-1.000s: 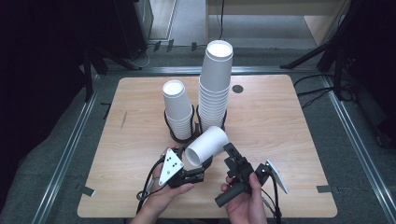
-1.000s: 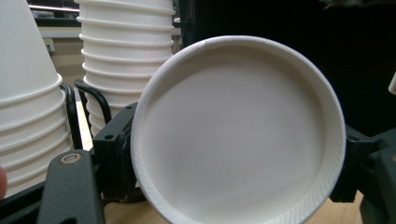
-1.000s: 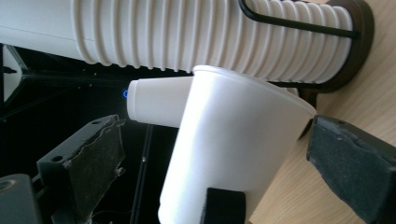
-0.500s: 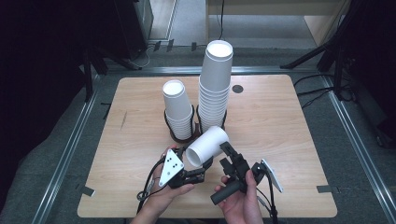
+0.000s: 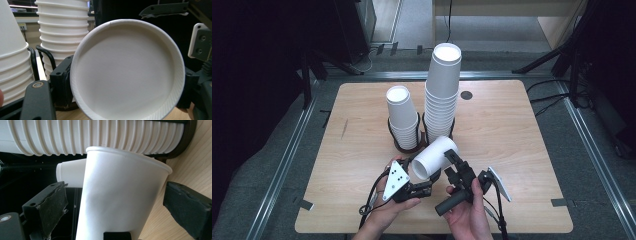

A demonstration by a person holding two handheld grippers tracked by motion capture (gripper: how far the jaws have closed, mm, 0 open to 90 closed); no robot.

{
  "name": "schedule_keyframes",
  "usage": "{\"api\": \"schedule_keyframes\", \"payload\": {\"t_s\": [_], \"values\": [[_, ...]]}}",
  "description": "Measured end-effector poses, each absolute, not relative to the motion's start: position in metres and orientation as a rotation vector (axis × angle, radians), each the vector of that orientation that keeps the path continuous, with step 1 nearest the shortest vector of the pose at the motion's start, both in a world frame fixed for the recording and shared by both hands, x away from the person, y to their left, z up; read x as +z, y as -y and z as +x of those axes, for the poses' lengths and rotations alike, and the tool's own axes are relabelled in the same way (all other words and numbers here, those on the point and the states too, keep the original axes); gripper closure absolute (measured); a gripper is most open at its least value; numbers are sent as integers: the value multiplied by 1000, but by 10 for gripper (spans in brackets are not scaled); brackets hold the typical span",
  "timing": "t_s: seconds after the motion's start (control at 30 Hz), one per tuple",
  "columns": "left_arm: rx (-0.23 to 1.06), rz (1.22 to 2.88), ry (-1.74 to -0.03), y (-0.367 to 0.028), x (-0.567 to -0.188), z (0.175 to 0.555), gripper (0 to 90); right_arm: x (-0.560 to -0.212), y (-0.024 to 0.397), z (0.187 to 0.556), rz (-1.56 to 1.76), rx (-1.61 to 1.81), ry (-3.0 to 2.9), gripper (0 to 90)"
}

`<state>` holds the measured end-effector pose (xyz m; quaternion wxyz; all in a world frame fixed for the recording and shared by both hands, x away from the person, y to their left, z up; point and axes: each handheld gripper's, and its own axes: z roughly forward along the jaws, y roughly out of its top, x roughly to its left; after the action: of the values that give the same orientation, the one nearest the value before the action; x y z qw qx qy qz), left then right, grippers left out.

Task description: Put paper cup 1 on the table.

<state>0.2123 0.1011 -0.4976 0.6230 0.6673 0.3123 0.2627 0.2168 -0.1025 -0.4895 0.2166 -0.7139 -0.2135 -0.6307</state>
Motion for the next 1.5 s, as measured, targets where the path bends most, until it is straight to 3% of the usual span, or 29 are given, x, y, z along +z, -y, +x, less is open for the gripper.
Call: {"api": "schedule_keyframes", "payload": {"t_s": [0.93,1.5], "values": [[584,1528,-697,-98,-496,210,227,-499,93,239,-1948,-1672,539,20],[563,1536,-675,-101,-496,213,218,-501,90,245,-1906,-1625,522,91]]}}
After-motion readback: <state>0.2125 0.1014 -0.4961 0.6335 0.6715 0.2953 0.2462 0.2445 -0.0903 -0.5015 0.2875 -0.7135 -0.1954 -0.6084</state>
